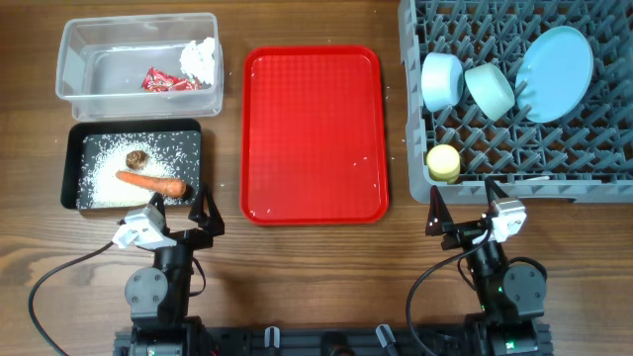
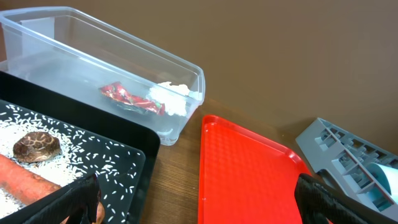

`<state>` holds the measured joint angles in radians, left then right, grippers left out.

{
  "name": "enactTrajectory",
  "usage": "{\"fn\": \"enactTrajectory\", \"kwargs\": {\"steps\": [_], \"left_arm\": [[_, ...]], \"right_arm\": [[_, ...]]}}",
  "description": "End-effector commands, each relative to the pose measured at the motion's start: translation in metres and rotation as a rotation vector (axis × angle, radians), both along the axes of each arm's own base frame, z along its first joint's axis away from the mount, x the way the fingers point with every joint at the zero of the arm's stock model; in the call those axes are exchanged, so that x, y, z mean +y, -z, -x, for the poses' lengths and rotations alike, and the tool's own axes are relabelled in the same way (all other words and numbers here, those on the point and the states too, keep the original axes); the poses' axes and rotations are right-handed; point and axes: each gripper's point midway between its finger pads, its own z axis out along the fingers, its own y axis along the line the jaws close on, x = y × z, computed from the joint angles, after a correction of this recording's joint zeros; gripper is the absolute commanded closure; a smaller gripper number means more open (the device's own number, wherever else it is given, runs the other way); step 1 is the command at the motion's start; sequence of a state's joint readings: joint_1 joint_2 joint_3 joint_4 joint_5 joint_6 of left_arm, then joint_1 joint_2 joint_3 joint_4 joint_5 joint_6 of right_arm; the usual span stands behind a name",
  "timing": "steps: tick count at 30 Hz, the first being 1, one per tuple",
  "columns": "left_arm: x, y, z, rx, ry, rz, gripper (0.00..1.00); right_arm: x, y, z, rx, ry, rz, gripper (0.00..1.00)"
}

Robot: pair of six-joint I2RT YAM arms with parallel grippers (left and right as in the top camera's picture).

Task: Sort waste into correct bins and load items into the dishwasher rack

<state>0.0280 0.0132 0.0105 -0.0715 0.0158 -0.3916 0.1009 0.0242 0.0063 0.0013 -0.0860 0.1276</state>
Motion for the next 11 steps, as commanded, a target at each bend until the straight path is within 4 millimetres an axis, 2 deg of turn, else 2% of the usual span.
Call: {"fn": "enactTrajectory", "kwargs": {"steps": [1, 11], "left_arm": [[-0.0001, 0.0014, 0.0002, 0.001, -0.002, 0.009, 0.0], [-0.0001, 0.0014, 0.0002, 0.001, -0.002, 0.009, 0.0]], "right_arm": [[0.0007, -0.0007, 0.0001, -0.003, -0.006, -0.005, 0.0], [0.0007, -0.0006, 0.0001, -0.003, -0.006, -0.006, 0.0]]}}
